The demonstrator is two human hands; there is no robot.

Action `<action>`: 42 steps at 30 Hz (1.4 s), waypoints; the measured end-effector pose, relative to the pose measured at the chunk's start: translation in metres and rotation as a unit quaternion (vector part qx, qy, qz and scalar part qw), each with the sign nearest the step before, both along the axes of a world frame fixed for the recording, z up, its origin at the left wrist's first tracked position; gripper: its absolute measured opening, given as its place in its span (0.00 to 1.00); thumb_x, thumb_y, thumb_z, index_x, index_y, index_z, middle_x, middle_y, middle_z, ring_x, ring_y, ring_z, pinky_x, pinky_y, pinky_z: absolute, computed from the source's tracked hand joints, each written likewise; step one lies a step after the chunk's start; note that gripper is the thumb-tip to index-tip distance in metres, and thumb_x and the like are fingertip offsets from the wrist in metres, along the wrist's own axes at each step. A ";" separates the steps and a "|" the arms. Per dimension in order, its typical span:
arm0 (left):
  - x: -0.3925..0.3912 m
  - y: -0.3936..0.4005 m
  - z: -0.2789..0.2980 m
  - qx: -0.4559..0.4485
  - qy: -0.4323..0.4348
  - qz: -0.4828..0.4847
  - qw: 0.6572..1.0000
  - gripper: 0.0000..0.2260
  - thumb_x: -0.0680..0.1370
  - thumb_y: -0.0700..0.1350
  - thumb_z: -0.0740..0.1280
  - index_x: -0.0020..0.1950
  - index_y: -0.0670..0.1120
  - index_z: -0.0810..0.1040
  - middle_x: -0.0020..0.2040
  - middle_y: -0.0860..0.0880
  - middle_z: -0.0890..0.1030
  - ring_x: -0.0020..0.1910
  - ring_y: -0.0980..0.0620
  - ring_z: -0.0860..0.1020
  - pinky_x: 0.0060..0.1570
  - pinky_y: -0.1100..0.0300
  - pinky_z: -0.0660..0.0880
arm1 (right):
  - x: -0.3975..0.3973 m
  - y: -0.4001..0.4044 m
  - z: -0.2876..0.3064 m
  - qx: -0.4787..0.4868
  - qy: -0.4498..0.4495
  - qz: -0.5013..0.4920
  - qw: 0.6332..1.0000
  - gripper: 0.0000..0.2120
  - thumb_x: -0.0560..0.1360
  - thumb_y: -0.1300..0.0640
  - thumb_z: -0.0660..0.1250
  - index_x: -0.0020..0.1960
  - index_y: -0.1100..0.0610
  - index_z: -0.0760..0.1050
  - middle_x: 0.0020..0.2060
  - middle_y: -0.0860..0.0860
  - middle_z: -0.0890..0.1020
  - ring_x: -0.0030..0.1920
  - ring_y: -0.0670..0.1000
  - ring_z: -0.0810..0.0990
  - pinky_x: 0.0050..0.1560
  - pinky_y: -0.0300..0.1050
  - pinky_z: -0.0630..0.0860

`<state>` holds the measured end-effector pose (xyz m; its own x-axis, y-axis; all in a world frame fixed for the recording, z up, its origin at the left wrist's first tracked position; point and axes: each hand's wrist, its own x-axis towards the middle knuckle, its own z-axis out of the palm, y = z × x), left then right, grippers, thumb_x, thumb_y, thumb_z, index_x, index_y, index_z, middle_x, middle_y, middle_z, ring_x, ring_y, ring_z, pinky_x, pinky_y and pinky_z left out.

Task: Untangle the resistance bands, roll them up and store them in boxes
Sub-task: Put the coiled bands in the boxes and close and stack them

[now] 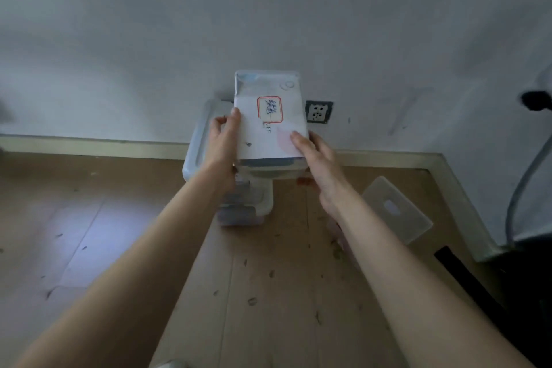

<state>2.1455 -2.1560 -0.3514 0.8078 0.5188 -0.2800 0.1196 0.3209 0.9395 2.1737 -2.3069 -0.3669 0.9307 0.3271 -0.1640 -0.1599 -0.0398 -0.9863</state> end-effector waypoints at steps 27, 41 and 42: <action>-0.027 0.028 -0.044 0.415 0.059 0.168 0.892 0.08 0.77 0.35 0.59 0.54 0.41 0.75 0.55 0.45 0.73 0.50 0.51 0.71 0.49 0.60 0.68 | 0.038 0.035 -0.033 -0.212 0.022 -0.014 0.977 0.17 0.80 0.48 0.58 0.64 0.57 0.68 0.51 0.50 0.74 0.45 0.48 0.74 0.48 0.44 0.73; 0.026 -0.186 -0.189 0.315 0.174 -0.187 0.914 0.11 0.79 0.40 0.60 0.60 0.43 0.74 0.56 0.46 0.75 0.53 0.48 0.75 0.51 0.58 0.73 | 0.102 -0.196 -0.152 -0.634 -0.164 -0.021 0.755 0.28 0.76 0.56 0.62 0.74 0.58 0.57 0.73 0.62 0.58 0.73 0.63 0.55 0.72 0.58 0.51; 0.031 -0.193 -0.197 0.298 0.184 -0.205 0.914 0.12 0.79 0.41 0.60 0.62 0.43 0.73 0.57 0.47 0.75 0.54 0.48 0.75 0.52 0.58 0.73 | 0.109 -0.204 -0.152 -0.663 -0.134 -0.039 0.736 0.26 0.76 0.53 0.62 0.71 0.60 0.61 0.71 0.63 0.63 0.71 0.63 0.61 0.70 0.58 0.56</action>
<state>2.1769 -2.3490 -0.5486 0.8762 0.3427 -0.3390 0.4589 -0.3777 0.8042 2.2830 -2.5106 -0.5188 0.9951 -0.0108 -0.0978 -0.0193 -0.9961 -0.0856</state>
